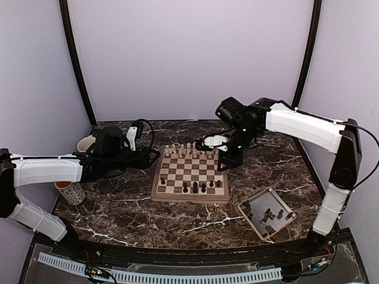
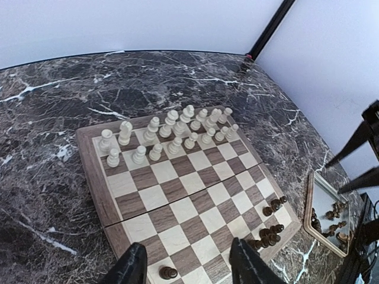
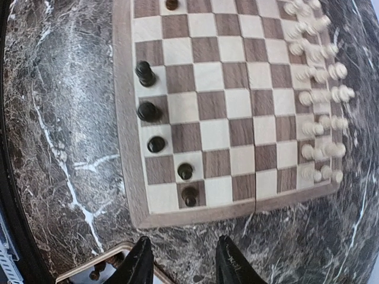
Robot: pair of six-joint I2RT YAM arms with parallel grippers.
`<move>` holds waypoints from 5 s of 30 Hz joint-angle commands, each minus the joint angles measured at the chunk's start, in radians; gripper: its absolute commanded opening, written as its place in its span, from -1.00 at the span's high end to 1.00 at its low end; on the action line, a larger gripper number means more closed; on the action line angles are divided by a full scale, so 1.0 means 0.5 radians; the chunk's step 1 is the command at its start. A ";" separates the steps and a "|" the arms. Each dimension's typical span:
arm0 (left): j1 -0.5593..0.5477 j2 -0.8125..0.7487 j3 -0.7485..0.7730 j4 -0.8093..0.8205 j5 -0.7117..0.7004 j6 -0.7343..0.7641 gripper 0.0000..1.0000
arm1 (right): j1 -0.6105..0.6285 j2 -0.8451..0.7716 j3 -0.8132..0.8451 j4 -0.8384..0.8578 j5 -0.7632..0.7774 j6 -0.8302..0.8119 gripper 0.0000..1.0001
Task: Set up the chess pieces on the board
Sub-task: Place the bishop on c8, then pick up the bishop from the storage box, then place the bishop on the chessboard, then pick up the bishop from the chessboard.
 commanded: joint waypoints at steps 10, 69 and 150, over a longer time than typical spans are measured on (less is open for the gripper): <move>-0.029 0.134 0.204 0.066 0.337 0.167 0.03 | -0.475 -0.738 -0.967 -0.099 -0.135 -0.028 0.29; -0.043 0.168 0.128 -0.003 0.160 0.096 0.03 | -0.312 -0.717 -1.241 -0.126 -0.311 -0.098 0.87; -0.396 1.302 1.529 -1.258 0.010 0.641 0.12 | -0.540 -0.123 -0.444 0.292 -0.480 0.149 0.30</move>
